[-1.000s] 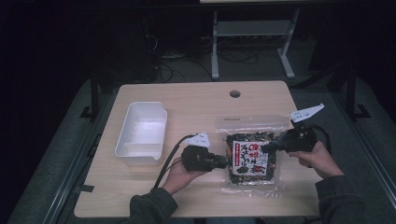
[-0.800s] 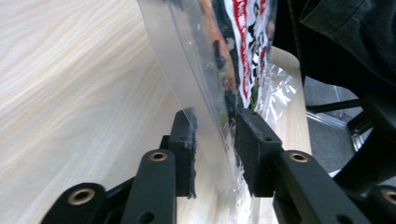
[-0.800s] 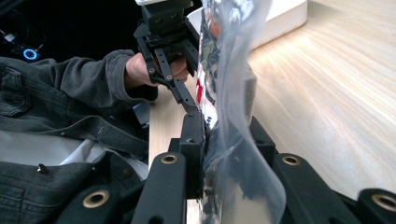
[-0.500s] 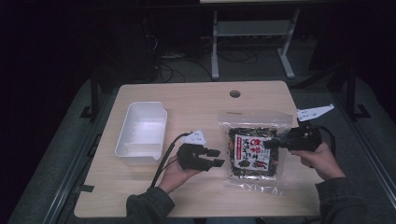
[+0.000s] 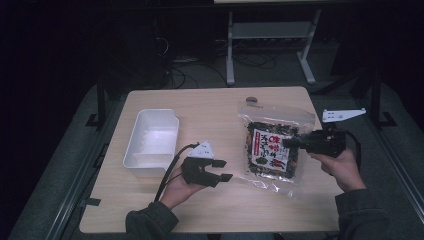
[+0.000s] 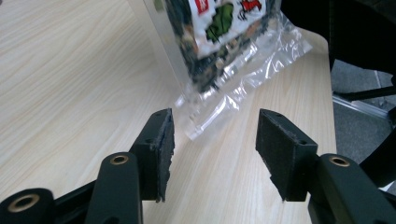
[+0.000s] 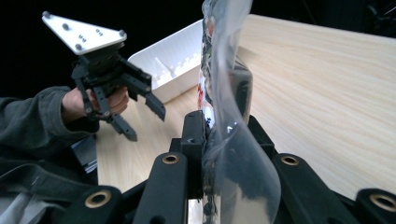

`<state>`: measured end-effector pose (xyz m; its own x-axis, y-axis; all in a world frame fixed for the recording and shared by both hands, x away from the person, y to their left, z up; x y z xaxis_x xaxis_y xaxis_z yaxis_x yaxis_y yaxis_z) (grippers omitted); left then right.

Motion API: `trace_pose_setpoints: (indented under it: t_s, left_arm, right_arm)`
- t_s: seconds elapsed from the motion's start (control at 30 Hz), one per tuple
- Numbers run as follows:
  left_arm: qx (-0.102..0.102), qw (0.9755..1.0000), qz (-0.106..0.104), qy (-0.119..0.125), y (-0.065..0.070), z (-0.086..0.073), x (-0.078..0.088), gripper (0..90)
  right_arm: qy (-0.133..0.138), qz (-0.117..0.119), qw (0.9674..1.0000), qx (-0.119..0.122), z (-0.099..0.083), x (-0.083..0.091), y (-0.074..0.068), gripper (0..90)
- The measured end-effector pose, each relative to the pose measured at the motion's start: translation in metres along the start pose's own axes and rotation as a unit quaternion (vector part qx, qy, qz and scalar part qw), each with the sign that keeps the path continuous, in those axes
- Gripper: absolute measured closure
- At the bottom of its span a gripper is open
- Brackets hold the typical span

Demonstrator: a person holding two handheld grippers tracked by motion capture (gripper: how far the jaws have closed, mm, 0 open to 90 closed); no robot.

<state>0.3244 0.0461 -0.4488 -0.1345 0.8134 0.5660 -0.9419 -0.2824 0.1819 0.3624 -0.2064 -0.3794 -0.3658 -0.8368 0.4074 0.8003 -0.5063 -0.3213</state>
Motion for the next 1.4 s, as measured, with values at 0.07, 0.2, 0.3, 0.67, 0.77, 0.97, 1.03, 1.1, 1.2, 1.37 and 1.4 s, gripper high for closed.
trace_pose_setpoints:
  t_s: [0.07, 0.2, 0.3, 0.67, 0.77, 0.97, 1.03, 1.1, 1.2, 1.37, 1.4]
  left_arm:
    - [-0.001, 1.0000, 0.003, -0.001, 0.000, -0.001, 0.002, 44.7]
    - [-0.003, 1.0000, 0.004, -0.003, -0.001, -0.005, 0.009, 43.2]
    - [-0.005, 0.9999, 0.007, -0.007, -0.002, -0.009, 0.013, 42.0]
    - [-0.020, 0.9994, 0.014, -0.025, 0.004, -0.021, 0.023, 37.8]
    - [-0.020, 0.9992, 0.018, -0.029, 0.004, -0.026, 0.024, 37.1]
    - [-0.020, 0.9988, 0.024, -0.039, 0.003, -0.038, 0.026, 33.9]
    - [-0.022, 0.9986, 0.022, -0.043, 0.004, -0.041, 0.026, 33.7]
    - [-0.024, 0.9984, 0.023, -0.046, 0.005, -0.044, 0.027, 32.6]
    - [-0.024, 0.9983, 0.023, -0.048, 0.007, -0.047, 0.029, 31.4]
    - [-0.024, 0.9983, 0.023, -0.047, 0.009, -0.052, 0.036, 29.0]
    - [-0.024, 0.9983, 0.023, -0.047, 0.010, -0.053, 0.037, 28.9]
  right_arm:
    - [0.007, -0.009, 0.9999, -0.002, 0.003, -0.001, 0.000, 74.4]
    - [0.018, -0.026, 0.9995, -0.008, 0.007, -0.002, 0.002, 74.5]
    - [0.021, -0.032, 0.9992, -0.011, 0.009, -0.003, 0.002, 74.5]
    - [0.037, -0.069, 0.9968, -0.015, 0.027, -0.013, -0.004, 74.5]
    - [0.037, -0.080, 0.9960, -0.012, 0.031, -0.018, -0.005, 74.5]
    - [0.037, -0.094, 0.9949, -0.008, 0.037, -0.026, -0.008, 74.5]
    - [0.039, -0.096, 0.9946, -0.008, 0.038, -0.027, -0.008, 74.5]
    - [0.041, -0.101, 0.9940, -0.007, 0.040, -0.029, -0.009, 74.5]
    - [0.046, -0.110, 0.9929, -0.005, 0.044, -0.032, -0.012, 74.5]
    - [0.053, -0.128, 0.9903, 0.002, 0.053, -0.039, -0.017, 74.5]
    - [0.055, -0.130, 0.9900, 0.003, 0.056, -0.040, -0.018, 74.5]
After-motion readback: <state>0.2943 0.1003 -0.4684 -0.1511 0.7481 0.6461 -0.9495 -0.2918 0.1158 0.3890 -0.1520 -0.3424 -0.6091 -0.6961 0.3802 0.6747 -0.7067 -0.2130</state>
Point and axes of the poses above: each handheld gripper's, and its own axes: x roughly backward along the jaws, z roughly out of its top, y roughly to its right, the point moved 8 cm from there along -x, roughly forward along the jaws, and after that the axes turned 4 degrees about -z, right-handed, at the moved point
